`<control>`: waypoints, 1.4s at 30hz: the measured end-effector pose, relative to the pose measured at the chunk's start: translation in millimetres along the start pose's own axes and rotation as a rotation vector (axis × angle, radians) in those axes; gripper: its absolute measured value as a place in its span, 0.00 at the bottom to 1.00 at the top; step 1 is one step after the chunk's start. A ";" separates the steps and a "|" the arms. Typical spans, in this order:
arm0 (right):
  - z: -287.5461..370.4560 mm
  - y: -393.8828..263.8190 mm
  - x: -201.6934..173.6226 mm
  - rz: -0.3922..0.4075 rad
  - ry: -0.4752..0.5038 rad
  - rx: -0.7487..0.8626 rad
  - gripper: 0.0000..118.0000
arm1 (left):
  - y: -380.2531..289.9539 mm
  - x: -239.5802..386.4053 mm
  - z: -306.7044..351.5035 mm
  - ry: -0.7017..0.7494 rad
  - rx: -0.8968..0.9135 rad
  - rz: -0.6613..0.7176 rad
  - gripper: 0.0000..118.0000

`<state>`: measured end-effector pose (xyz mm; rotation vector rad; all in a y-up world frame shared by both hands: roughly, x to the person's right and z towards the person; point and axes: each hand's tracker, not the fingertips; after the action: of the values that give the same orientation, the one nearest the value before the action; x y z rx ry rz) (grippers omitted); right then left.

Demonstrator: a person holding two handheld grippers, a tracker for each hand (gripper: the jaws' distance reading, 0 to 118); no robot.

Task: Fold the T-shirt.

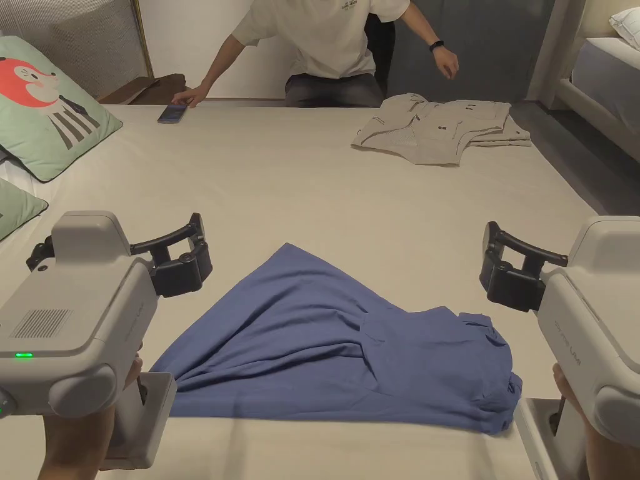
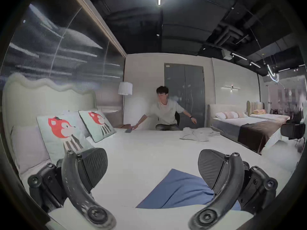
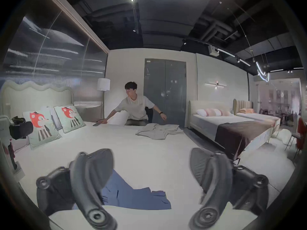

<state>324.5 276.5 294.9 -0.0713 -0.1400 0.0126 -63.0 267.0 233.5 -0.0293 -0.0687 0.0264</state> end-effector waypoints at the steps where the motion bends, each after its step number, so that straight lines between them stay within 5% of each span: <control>1: 1.5 -0.9 -1.0 0.002 -0.003 0.009 0.54 | -1.8 0.4 1.6 -0.007 0.004 -0.006 0.83; 2: 2.0 -1.0 -1.2 0.007 -0.001 0.011 0.39 | -3.4 0.6 3.3 -0.025 0.008 -0.013 0.68; 4: 3.0 -1.8 -2.0 0.014 0.000 0.016 0.00 | -5.8 4.3 5.3 -0.033 0.010 -0.014 0.07; 5: 2.9 -2.1 -2.1 0.019 0.002 0.019 0.00 | -6.7 6.0 4.3 -0.032 0.003 -0.022 0.00; 18: 2.9 -7.0 2.9 0.029 -0.009 0.009 0.00 | -26.4 -18.7 -5.7 -0.038 -0.167 0.002 0.00; 28: -1.9 -18.3 7.2 0.022 -0.011 -0.035 0.00 | -84.5 -81.7 -12.3 -0.014 -0.492 0.005 0.00; 29: -2.6 -19.5 7.4 0.018 -0.012 -0.039 0.00 | -90.5 -86.1 -13.4 -0.001 -0.523 0.005 0.04; 32: -5.3 -23.4 6.6 0.015 -0.014 -0.053 0.00 | -113.5 -100.3 -20.1 0.070 -0.632 0.030 0.79; 33: -6.4 -24.7 6.2 0.013 -0.013 -0.058 0.00 | -122.1 -103.9 -24.4 0.079 -0.694 0.044 0.93; 42: -14.4 -35.7 5.5 0.019 0.000 -0.108 0.00 | -177.0 -85.5 -16.1 0.084 -0.777 0.044 0.90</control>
<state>332.3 240.0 284.0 -0.1802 -0.1395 0.0242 -142.7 87.4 216.9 -0.8081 0.0092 0.0415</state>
